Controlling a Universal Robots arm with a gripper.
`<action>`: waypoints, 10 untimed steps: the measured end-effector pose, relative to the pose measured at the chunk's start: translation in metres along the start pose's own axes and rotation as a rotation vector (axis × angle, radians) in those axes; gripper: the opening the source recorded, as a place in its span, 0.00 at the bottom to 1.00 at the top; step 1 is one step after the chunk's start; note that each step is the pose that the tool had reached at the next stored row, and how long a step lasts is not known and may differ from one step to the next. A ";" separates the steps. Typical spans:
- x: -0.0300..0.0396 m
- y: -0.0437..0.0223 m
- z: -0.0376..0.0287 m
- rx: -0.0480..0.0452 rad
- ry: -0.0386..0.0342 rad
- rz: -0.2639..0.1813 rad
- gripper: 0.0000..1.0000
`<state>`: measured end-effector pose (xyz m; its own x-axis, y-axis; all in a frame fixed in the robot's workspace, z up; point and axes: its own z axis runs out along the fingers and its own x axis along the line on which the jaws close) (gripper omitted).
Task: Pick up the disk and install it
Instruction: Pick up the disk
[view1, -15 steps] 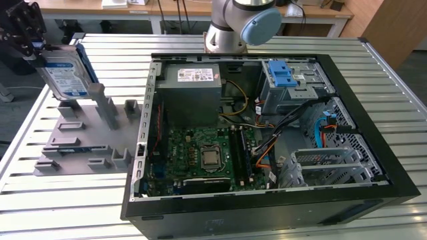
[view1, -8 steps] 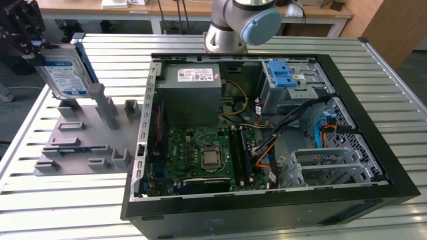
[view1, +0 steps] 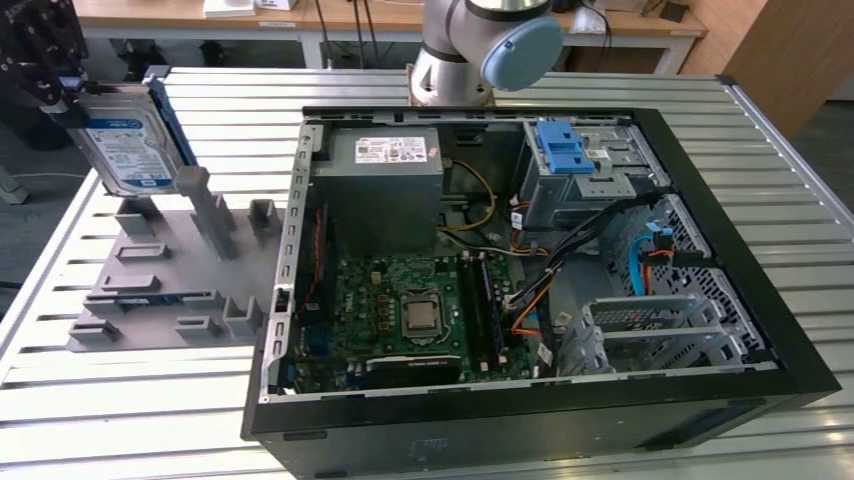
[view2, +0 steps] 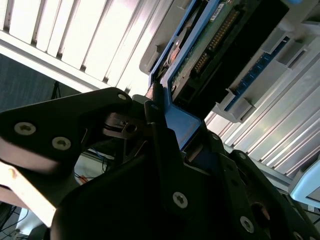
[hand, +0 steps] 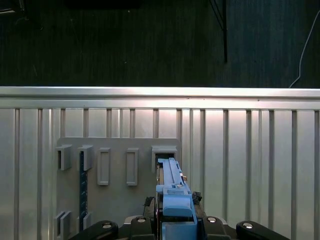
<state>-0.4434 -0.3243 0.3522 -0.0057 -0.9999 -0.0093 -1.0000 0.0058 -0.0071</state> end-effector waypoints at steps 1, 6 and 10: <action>0.0000 0.0000 -0.0008 0.0000 0.0000 0.000 0.36; 0.0000 0.0000 -0.0044 0.0001 -0.0001 0.000 0.36; -0.0001 -0.0001 -0.0074 0.0002 -0.0002 0.000 0.36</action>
<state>-0.4434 -0.3244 0.3596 -0.0057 -0.9999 -0.0095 -1.0000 0.0058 -0.0073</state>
